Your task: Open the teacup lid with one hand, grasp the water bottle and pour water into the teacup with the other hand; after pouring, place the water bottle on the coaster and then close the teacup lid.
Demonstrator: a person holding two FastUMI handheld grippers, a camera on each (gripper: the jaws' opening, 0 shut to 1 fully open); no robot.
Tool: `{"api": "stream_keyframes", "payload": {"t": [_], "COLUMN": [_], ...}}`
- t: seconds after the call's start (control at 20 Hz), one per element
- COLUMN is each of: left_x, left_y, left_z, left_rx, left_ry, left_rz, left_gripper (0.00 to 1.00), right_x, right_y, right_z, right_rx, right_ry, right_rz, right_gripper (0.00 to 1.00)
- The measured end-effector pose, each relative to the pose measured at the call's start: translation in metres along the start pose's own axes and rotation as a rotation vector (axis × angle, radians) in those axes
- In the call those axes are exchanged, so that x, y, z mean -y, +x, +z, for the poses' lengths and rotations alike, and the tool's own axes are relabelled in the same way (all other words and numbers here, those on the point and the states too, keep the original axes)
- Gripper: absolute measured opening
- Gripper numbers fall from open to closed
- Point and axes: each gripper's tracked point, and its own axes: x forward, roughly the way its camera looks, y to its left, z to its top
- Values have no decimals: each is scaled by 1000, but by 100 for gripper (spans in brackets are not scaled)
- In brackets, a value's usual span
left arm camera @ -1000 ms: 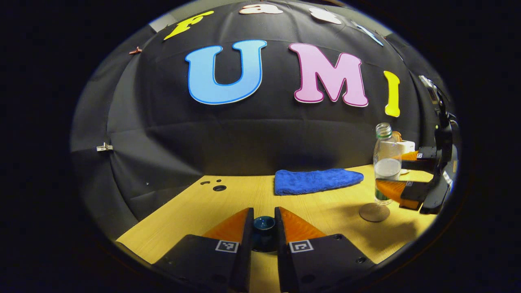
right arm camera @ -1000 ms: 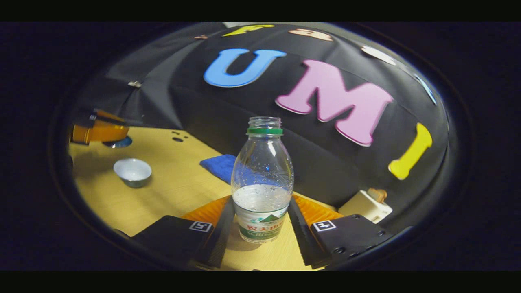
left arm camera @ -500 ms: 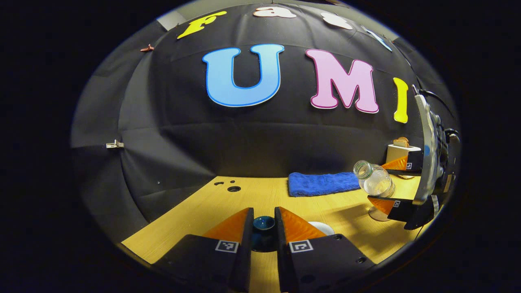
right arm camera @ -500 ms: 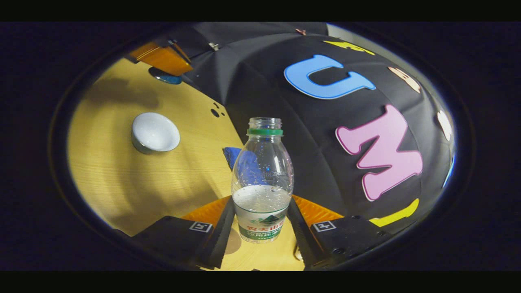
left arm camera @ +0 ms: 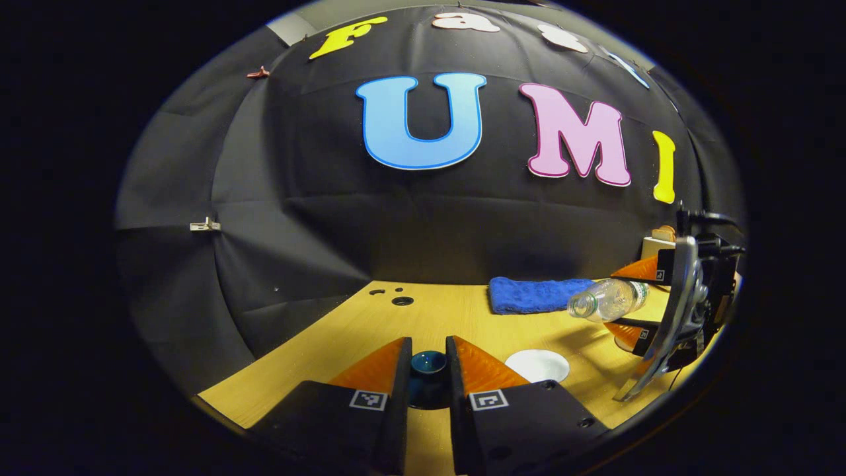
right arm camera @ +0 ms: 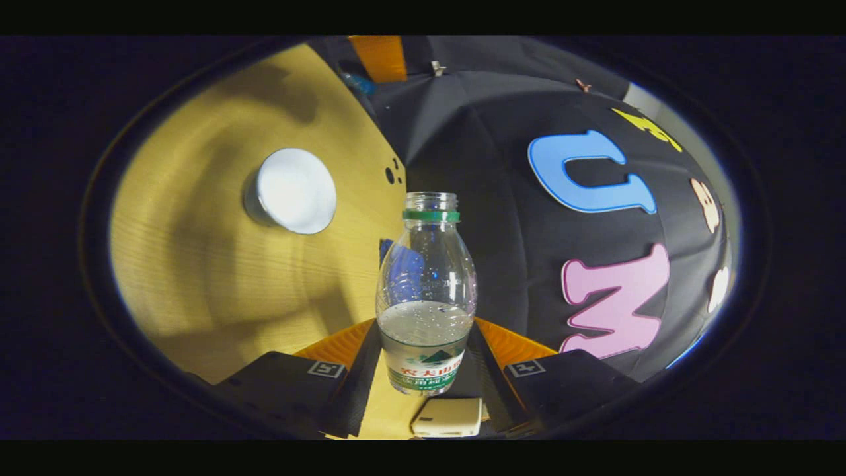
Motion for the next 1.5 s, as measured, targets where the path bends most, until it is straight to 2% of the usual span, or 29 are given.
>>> {"api": "stream_keyframes", "payload": {"t": [0.45, 0.55, 0.7, 0.95, 1.0, 1.05, 1.4, 1.5], "left_x": [-8, -8, -9, -11, -12, -12, -12, -13], "left_y": [-2, -3, -6, -10, -10, -11, -12, -13], "left_z": [-9, -10, -12, -16, -15, -16, -17, -18], "left_rx": [-5, -4, -2, -2, -3, -2, 3, 5], "left_ry": [-9, -10, -8, -9, -11, -12, -17, -21], "left_rz": [8, 8, 8, 12, 13, 13, 7, 5], "left_gripper": [31, 30, 30, 30, 31, 30, 30, 31], "right_x": [3, 2, -1, -3, -3, -3, 1, 6], "right_y": [3, 6, 9, 10, 11, 11, 13, 13], "right_z": [6, 11, 13, 12, 12, 12, 20, 24], "right_rx": [32, 45, 57, 64, 65, 68, 89, 95], "right_ry": [-244, -295, -345, -411, -424, -438, -560, -601], "right_rz": [-11, -12, -7, -1, -3, -4, -23, -37], "right_gripper": [73, 70, 74, 73, 70, 73, 73, 70]}}
